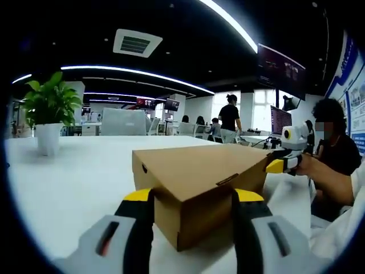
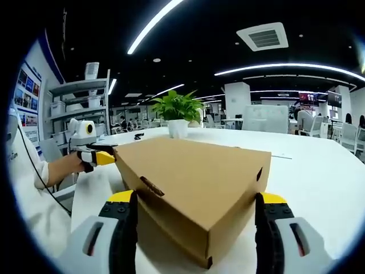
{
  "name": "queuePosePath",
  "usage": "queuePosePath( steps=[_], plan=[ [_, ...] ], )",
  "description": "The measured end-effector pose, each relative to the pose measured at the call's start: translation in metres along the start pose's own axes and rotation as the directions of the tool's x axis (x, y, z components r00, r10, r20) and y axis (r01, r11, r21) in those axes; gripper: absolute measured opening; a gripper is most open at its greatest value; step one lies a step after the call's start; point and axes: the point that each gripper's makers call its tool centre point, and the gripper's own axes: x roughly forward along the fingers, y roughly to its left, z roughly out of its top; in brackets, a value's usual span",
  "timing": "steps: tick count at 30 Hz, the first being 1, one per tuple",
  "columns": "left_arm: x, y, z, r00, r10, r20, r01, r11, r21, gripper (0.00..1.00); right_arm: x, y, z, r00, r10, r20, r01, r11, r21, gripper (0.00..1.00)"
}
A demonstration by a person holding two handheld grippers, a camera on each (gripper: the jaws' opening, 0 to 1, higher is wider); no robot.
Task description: Operate the shoe box by opening the lid, removing the specified soft item, and placing it in the target area until the item is outside and the box remains undamaged.
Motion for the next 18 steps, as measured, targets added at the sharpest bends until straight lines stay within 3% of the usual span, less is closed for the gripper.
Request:
queuePosePath(
  steps=[18],
  plan=[
    [-0.012, -0.011, -0.001, 1.000, 0.004, -0.004, -0.004, 1.000, 0.001, 0.55, -0.010, 0.007, -0.002, 1.000, 0.011, 0.025, -0.011, 1.000, -0.002, 0.86]
  ],
)
